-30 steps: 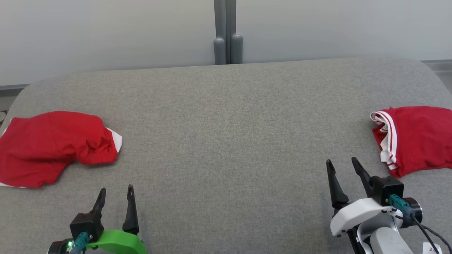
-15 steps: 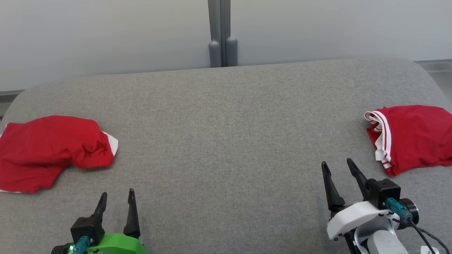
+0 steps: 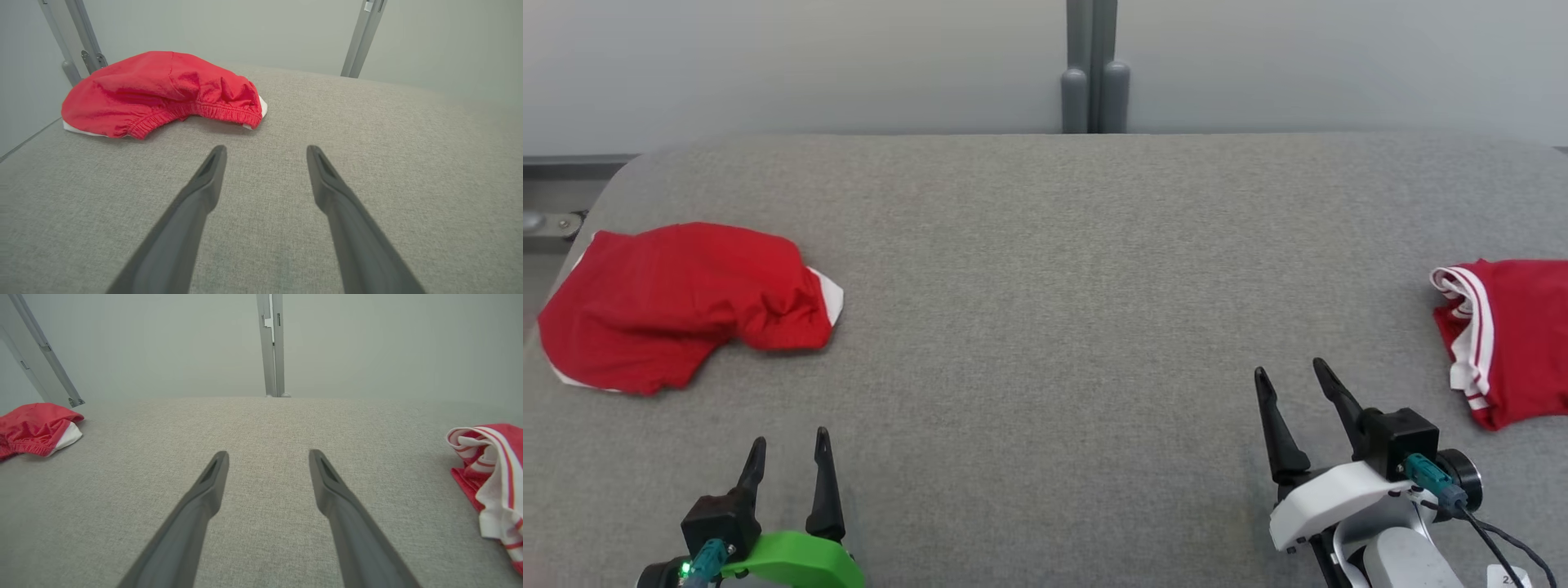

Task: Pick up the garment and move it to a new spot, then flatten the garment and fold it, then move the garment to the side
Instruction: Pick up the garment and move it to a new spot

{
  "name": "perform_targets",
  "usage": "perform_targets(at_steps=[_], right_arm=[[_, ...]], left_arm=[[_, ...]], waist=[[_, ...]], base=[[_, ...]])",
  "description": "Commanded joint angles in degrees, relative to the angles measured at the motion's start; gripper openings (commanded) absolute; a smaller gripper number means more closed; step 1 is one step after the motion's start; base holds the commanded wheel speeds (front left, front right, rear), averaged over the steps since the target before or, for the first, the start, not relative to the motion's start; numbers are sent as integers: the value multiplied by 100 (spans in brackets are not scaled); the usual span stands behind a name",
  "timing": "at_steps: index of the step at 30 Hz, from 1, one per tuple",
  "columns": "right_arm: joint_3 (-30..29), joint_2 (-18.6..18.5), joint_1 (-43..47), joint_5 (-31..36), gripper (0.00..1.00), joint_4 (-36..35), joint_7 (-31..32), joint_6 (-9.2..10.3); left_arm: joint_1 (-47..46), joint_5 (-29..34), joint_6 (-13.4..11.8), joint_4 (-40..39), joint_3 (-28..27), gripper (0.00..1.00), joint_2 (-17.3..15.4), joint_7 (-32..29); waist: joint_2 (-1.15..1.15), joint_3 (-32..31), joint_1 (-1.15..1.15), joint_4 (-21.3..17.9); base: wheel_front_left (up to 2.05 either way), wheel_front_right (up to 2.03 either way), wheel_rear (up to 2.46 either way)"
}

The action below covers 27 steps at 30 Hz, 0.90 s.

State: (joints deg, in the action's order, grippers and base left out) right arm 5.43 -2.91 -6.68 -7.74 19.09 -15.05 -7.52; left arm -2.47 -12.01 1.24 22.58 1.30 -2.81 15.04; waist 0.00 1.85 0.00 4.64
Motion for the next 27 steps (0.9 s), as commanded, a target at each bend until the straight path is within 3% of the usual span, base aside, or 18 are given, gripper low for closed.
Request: perform_targets(at_steps=[1, 15, 21, 27], right_arm=[[2, -6, -69, 61, 100, -28, -17, 8], [754, -50, -325, 27, 100, 156, -18, 8], [940, -88, -393, -36, 100, 227, -18, 8], [1015, -219, -438, -85, 100, 263, -18, 8]], left_arm=[[-75, -59, -22, 5, -1, 100, -20, 14], [116, -308, -127, 31, -89, 100, -18, 14], [219, -473, -123, 32, -195, 100, -18, 14], [121, -641, 49, 117, -298, 100, -17, 13]], waist=[[0, 208, 0, 539], [0, 394, 0, 2218], [0, 421, 0, 2388], [0, 550, 0, 2208]], base=[[0, 0, 0], [0, 0, 0], [0, 0, 0], [0, 0, 0]])
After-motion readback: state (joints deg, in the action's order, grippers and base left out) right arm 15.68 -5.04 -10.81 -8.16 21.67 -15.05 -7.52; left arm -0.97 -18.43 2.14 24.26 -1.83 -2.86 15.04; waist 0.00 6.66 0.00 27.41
